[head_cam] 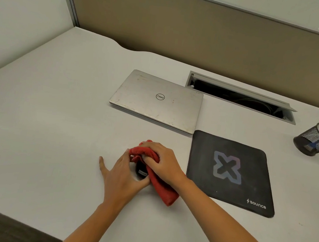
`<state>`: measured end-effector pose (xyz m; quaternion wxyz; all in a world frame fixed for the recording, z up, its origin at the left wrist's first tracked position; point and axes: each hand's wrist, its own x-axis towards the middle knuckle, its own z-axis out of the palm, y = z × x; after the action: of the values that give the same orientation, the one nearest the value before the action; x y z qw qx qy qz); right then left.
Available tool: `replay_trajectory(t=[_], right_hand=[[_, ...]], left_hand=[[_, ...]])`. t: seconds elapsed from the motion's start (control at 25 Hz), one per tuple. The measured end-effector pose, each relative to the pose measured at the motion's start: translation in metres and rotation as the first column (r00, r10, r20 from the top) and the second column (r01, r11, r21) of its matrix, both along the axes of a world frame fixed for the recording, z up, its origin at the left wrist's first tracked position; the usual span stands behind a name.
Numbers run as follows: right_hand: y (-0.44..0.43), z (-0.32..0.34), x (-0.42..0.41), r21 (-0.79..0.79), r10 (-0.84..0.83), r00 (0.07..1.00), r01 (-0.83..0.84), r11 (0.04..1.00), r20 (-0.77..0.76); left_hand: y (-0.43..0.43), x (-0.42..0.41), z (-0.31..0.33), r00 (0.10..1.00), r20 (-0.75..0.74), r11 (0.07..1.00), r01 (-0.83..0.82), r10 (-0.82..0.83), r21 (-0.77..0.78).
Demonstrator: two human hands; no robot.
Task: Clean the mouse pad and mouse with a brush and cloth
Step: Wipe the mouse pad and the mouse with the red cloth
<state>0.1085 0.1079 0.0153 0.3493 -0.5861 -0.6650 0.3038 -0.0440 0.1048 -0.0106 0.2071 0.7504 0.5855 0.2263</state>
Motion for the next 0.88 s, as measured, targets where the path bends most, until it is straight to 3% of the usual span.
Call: replay_trajectory(t=[0.2,0.36,0.64,0.88], right_hand=[[0.004,-0.006,0.005,-0.073,-0.174,0.979,0.167,0.983,-0.106],[-0.014,-0.018,-0.006,-0.106,-0.314,0.944,0.304,0.947,-0.098],[-0.052,-0.019,-0.001,-0.026,-0.287,0.957,0.287,0.958,-0.028],[-0.088,-0.008,0.02,-0.018,-0.317,0.936,0.318,0.948,-0.154]], left_hand=[[-0.002,-0.001,0.0,0.999,0.036,1.0,0.008,-0.009,0.026],[-0.004,0.001,0.002,0.999,0.032,0.999,-0.009,0.008,0.045],[-0.005,0.0,0.001,1.0,0.027,0.999,-0.003,0.002,0.053],[-0.008,0.004,0.0,0.998,0.039,0.997,-0.054,0.052,0.054]])
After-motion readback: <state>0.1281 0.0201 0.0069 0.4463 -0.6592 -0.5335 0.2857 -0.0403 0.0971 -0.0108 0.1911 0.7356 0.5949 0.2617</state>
